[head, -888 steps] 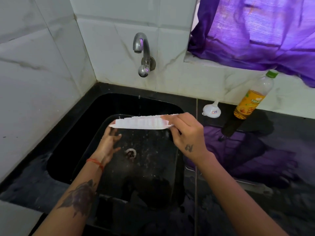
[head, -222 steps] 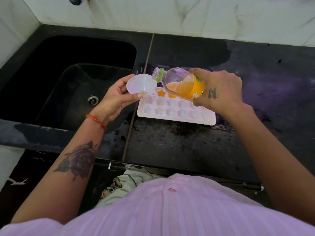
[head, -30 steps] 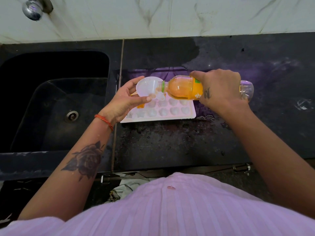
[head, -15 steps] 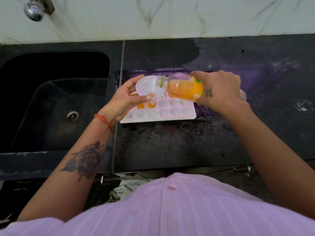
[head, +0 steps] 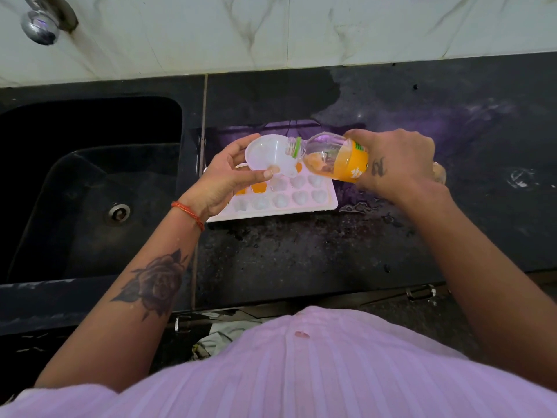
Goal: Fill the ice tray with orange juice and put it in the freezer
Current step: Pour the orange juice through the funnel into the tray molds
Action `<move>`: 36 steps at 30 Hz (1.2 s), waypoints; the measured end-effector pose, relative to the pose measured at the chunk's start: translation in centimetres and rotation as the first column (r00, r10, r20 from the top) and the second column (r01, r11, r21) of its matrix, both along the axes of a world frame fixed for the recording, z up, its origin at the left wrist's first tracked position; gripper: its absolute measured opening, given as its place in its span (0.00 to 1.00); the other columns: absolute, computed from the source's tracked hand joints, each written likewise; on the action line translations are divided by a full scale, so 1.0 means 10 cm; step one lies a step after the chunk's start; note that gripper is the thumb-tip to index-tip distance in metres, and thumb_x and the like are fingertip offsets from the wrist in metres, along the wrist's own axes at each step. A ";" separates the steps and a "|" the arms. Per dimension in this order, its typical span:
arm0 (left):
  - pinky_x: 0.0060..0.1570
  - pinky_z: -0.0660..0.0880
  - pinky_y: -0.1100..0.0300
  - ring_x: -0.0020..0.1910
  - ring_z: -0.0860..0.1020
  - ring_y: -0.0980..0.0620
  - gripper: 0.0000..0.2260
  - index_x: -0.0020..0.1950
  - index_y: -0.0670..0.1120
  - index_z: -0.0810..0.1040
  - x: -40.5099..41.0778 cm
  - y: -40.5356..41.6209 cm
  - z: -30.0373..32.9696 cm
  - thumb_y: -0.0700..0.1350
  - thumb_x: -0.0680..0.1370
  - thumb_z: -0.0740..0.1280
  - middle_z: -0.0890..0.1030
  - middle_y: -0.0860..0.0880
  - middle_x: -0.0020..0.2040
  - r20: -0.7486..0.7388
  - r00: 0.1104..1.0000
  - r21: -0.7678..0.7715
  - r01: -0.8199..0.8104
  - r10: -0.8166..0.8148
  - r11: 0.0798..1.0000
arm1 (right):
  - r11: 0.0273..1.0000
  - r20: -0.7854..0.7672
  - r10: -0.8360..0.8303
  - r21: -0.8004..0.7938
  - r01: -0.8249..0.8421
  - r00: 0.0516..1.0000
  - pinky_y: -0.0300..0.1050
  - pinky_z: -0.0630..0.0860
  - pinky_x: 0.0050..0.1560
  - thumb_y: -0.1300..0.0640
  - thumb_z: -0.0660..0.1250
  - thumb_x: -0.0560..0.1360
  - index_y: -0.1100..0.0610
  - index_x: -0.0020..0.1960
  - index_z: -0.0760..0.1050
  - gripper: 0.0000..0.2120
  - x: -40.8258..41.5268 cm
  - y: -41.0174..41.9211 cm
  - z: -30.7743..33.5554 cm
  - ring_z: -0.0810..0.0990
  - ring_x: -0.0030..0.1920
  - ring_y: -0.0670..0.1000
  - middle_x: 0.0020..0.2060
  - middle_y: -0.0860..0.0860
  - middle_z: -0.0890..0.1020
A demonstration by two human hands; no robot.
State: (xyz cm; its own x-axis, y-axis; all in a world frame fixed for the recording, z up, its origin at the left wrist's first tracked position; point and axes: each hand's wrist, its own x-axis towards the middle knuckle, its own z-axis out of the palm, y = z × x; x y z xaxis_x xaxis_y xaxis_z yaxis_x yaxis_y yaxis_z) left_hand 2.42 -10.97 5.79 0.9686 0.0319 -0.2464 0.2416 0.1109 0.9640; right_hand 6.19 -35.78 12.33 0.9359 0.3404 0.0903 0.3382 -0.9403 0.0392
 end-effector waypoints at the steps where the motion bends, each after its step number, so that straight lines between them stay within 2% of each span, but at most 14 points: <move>1: 0.59 0.77 0.51 0.63 0.75 0.45 0.32 0.68 0.48 0.71 0.01 -0.02 -0.01 0.32 0.67 0.73 0.76 0.46 0.63 -0.001 1.000 0.011 0.000 0.000 1.000 | 1.000 0.010 0.001 -0.007 -0.001 1.000 0.47 0.65 0.43 0.46 0.71 0.71 0.42 0.68 0.67 0.27 0.00 -0.02 -0.01 0.79 0.52 0.61 0.50 0.54 0.81; 4: 0.61 0.75 0.48 0.64 0.74 0.45 0.30 0.67 0.49 0.71 0.03 -0.06 -0.01 0.31 0.68 0.73 0.76 0.48 0.62 -0.010 1.000 0.029 -0.001 0.001 1.000 | 1.000 0.024 0.003 -0.029 -0.002 1.000 0.47 0.64 0.42 0.48 0.71 0.72 0.42 0.67 0.68 0.26 0.00 -0.05 -0.03 0.79 0.51 0.61 0.48 0.55 0.81; 12: 0.59 0.76 0.47 0.61 0.76 0.47 0.31 0.69 0.48 0.70 0.06 -0.08 -0.04 0.32 0.69 0.73 0.76 0.48 0.62 -0.019 1.000 0.050 0.015 -0.014 0.999 | 0.999 0.055 0.013 -0.047 -0.010 0.998 0.47 0.63 0.42 0.49 0.70 0.73 0.43 0.66 0.69 0.23 -0.01 -0.05 -0.01 0.79 0.50 0.61 0.47 0.55 0.81; 18: 0.60 0.76 0.46 0.62 0.76 0.46 0.32 0.70 0.48 0.70 0.06 -0.09 -0.04 0.32 0.69 0.73 0.75 0.47 0.63 -0.024 1.000 0.041 0.017 -0.016 0.999 | 0.998 0.076 0.019 -0.064 -0.014 0.997 0.47 0.62 0.42 0.52 0.69 0.74 0.44 0.66 0.69 0.22 0.00 -0.03 0.02 0.78 0.51 0.61 0.49 0.55 0.81; 30: 0.60 0.76 0.46 0.62 0.76 0.45 0.32 0.70 0.48 0.70 0.07 -0.08 -0.02 0.32 0.68 0.73 0.76 0.47 0.62 -0.024 1.000 0.043 0.017 -0.016 0.999 | 0.999 0.090 0.026 -0.041 -0.022 0.996 0.47 0.65 0.43 0.48 0.70 0.73 0.43 0.67 0.68 0.24 0.05 -0.05 -0.04 0.79 0.51 0.60 0.48 0.54 0.81; 36: 0.59 0.77 0.49 0.63 0.75 0.45 0.31 0.69 0.47 0.70 0.08 -0.08 0.00 0.32 0.69 0.73 0.75 0.45 0.64 -0.006 1.000 0.042 0.023 -0.022 0.999 | 1.000 0.027 -0.003 0.002 0.003 1.000 0.46 0.64 0.42 0.47 0.71 0.71 0.41 0.68 0.67 0.27 0.04 -0.05 -0.02 0.79 0.50 0.60 0.48 0.53 0.81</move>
State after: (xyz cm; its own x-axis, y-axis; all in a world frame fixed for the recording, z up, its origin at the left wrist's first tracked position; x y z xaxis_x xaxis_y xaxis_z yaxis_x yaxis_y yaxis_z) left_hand 3.19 -11.81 5.83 0.9680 0.0205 -0.2502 0.2485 0.0645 0.9665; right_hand 6.55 -36.32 12.12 0.9343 0.3369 0.1161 0.3338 -0.9415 0.0463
